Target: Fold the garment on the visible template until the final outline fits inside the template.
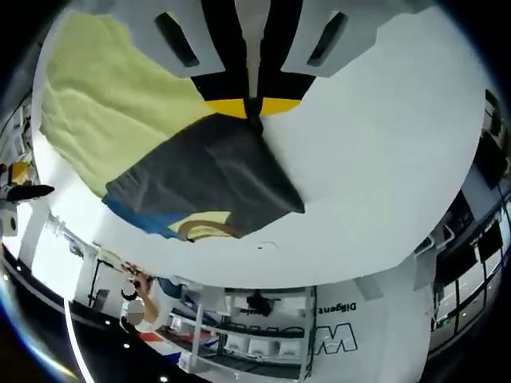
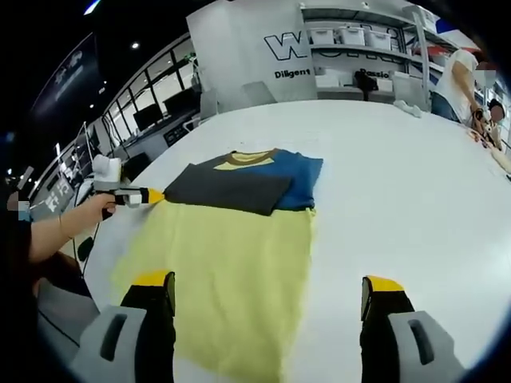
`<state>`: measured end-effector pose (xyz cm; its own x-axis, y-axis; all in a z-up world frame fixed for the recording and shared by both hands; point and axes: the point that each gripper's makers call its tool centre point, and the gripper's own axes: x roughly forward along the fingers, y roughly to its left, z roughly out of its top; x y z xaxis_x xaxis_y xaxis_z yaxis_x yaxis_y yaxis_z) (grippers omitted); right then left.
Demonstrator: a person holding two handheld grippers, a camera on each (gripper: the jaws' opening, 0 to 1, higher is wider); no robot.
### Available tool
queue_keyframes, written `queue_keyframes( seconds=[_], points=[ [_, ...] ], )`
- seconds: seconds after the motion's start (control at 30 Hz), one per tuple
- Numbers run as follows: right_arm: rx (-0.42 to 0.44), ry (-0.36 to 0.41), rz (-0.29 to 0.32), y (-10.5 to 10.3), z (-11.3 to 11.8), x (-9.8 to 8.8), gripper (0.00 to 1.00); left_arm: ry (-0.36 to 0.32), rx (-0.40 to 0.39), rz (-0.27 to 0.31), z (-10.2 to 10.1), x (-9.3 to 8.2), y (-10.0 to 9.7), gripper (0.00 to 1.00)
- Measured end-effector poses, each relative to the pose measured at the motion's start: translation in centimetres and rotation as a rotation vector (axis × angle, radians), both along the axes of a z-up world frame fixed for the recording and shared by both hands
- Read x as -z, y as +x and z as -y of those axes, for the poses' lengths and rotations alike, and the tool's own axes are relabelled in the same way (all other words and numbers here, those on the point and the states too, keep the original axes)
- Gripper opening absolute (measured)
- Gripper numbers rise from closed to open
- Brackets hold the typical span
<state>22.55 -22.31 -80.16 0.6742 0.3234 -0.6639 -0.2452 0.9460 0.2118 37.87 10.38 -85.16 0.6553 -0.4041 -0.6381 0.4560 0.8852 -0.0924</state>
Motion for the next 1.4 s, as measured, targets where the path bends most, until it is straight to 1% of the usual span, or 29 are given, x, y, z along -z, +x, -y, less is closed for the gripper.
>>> queue_keyframes(
  seconds=[0.13, 0.23, 0.33, 0.47, 0.53, 0.57, 0.6, 0.63, 0.7, 0.73, 0.8, 0.87, 1.0, 1.1, 1.17, 1.2, 1.23, 1.33, 1.37, 1.4],
  points=[
    [-0.009, -0.002, -0.008, 0.0, -0.2, 0.1, 0.96, 0.003, -0.003, -0.001, -0.5, 0.0, 0.1, 0.00],
    [-0.013, -0.001, -0.007, 0.0, -0.4, 0.1, 0.96, 0.021, -0.007, 0.004, -1.2, 0.0, 0.2, 0.00],
    [-0.016, 0.001, -0.006, 0.0, -0.6, 0.0, 0.96, 0.016, -0.014, 0.001, -1.6, 0.0, 0.5, 0.01],
    [-0.018, -0.001, -0.010, 0.0, -0.6, 0.2, 0.96, 0.008, -0.018, -0.003, -1.6, 0.0, 0.4, 0.01],
    [-0.015, 0.009, -0.006, 0.0, -0.8, 0.2, 0.96, 0.005, -0.014, 0.005, -1.5, -0.2, 0.3, 0.03],
    [-0.014, 0.015, -0.002, 0.1, -0.9, 0.2, 0.97, 0.007, -0.015, 0.016, -1.6, -0.4, 0.4, 0.06],
    [-0.011, 0.023, 0.006, 0.2, -1.0, 0.1, 0.97, 0.007, -0.004, 0.033, -1.6, -0.8, 0.4, 0.11],
    [-0.011, 0.033, 0.014, 0.3, -1.2, -0.1, 0.98, -0.005, -0.017, 0.044, -1.7, -1.4, 0.5, 0.15],
    [-0.009, 0.046, 0.034, 0.6, -1.5, -0.4, 0.99, -0.024, -0.018, 0.060, -1.5, -2.3, 0.4, 0.27],
    [-0.010, 0.049, 0.039, 0.7, -1.6, -0.5, 0.99, -0.029, -0.019, 0.061, -1.5, -2.6, 0.3, 0.30],
    [-0.012, 0.056, 0.057, 0.8, -1.8, -0.9, 0.99, -0.031, -0.004, 0.068, -1.4, -3.2, -0.4, 0.33],
    [-0.020, 0.060, 0.063, 0.8, -2.1, -1.1, 0.99, -0.034, 0.003, 0.059, -1.4, -3.6, -1.3, 0.37],
    [-0.035, 0.051, 0.067, 0.6, -2.3, -1.1, 0.99, -0.041, 0.016, 0.041, -1.3, -4.0, -3.5, 0.55],
    [-0.050, 0.038, 0.068, 0.1, -2.6, -1.1, 0.99, -0.028, 0.041, 0.016, -1.4, -4.0, -5.8, 0.61],
    [-0.060, 0.029, 0.056, -0.3, -2.7, -0.7, 0.99, -0.043, 0.043, 0.016, -1.4, -4.2, -6.8, 0.67],
    [-0.060, 0.027, 0.056, -0.4, -2.7, -0.6, 0.99, -0.048, 0.044, 0.004, -1.4, -4.2, -7.5, 0.71],
    [-0.070, 0.025, 0.048, -0.8, -2.8, -0.4, 0.99, -0.052, 0.041, -0.008, -1.4, -4.2, -8.1, 0.72],
    [-0.090, 0.013, 0.034, -1.6, -3.1, 0.1, 0.98, -0.049, 0.053, -0.014, -1.2, -4.3, -9.7, 0.73],
    [-0.092, 0.010, 0.030, -1.8, -3.1, 0.3, 0.98, -0.042, 0.057, -0.030, -1.2, -4.2, -10.4, 0.74],
    [-0.102, 0.008, 0.020, -2.2, -3.3, 0.5, 0.98, -0.043, 0.058, -0.028, -1.2, -4.2, -10.9, 0.74]
  ],
)
